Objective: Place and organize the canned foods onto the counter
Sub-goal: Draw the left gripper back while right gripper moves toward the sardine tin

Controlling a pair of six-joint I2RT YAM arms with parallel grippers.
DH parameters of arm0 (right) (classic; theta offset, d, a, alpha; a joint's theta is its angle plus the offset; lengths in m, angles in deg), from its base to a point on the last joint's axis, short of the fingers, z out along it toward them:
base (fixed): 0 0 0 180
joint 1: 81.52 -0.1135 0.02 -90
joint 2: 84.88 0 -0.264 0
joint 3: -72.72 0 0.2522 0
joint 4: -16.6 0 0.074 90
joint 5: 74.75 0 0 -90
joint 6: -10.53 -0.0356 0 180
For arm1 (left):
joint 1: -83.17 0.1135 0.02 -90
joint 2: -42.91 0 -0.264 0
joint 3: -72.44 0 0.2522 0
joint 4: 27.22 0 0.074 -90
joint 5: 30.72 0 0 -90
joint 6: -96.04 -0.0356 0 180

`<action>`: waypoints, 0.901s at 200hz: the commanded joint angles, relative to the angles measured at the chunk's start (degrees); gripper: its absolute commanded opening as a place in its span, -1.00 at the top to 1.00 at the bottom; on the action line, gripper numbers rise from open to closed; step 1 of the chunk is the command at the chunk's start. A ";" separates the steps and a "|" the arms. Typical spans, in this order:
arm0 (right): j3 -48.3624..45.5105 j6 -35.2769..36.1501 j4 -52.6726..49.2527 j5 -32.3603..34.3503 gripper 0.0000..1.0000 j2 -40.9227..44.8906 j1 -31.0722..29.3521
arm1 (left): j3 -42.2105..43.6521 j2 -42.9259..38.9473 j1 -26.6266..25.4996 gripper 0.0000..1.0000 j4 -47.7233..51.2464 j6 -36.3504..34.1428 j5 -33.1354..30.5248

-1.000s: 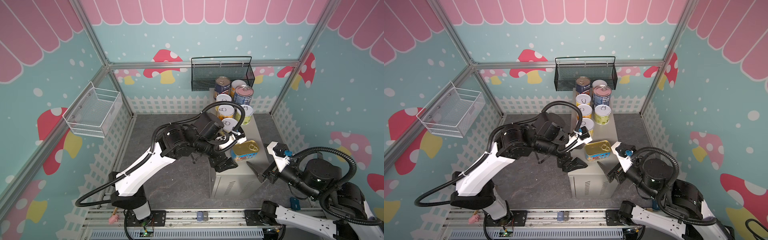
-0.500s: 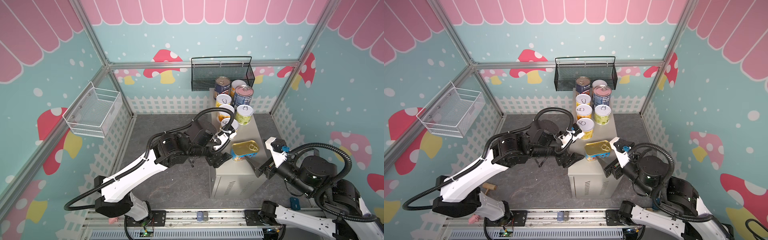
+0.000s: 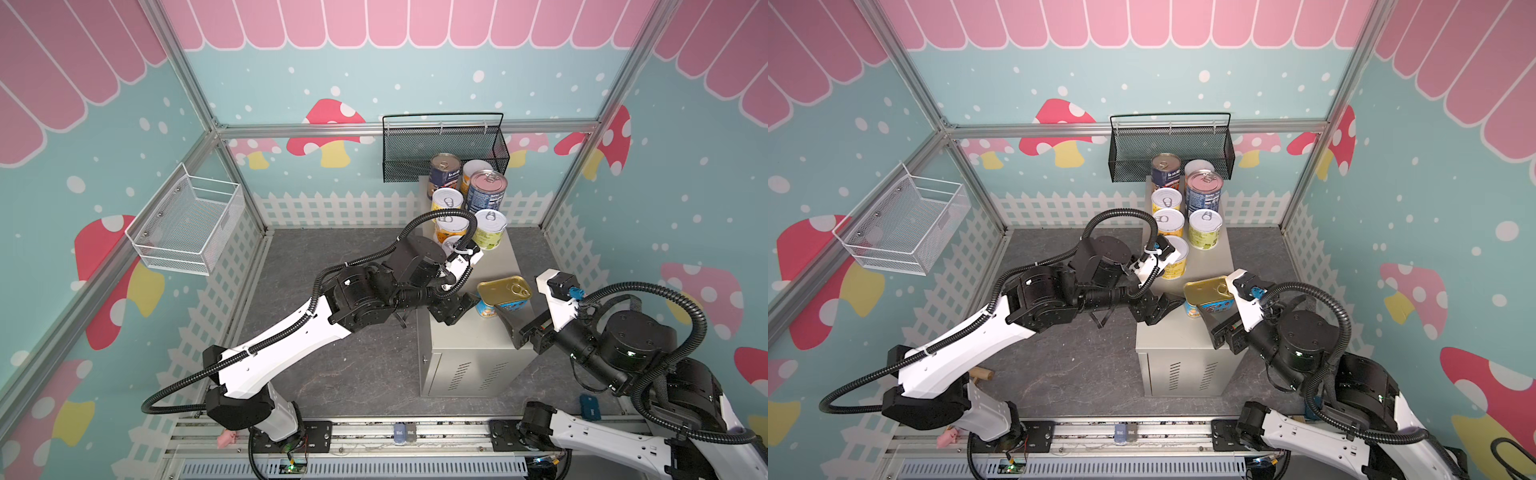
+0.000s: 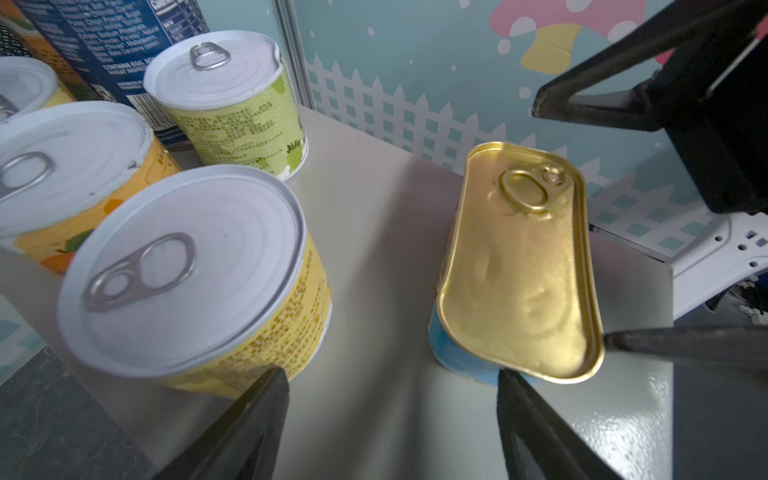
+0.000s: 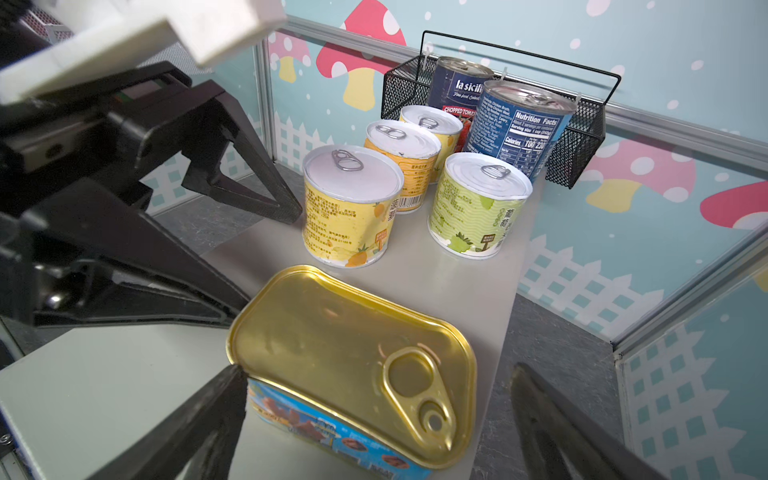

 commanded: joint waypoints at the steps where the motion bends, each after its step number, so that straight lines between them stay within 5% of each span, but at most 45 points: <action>1: -0.54 -1.52 -0.80 2.89 -0.99 -1.20 -0.31 | 1.46 -2.12 0.24 -0.59 -2.35 0.43 -3.31; 100: -3.13 -1.48 3.09 9.33 -0.99 -3.76 -0.30 | 15.54 -18.07 4.14 -0.62 -2.89 0.38 -8.21; 180: -5.02 -2.15 5.24 14.49 -0.98 -4.26 -0.24 | 20.02 -23.09 7.67 -0.62 -1.69 0.57 -8.07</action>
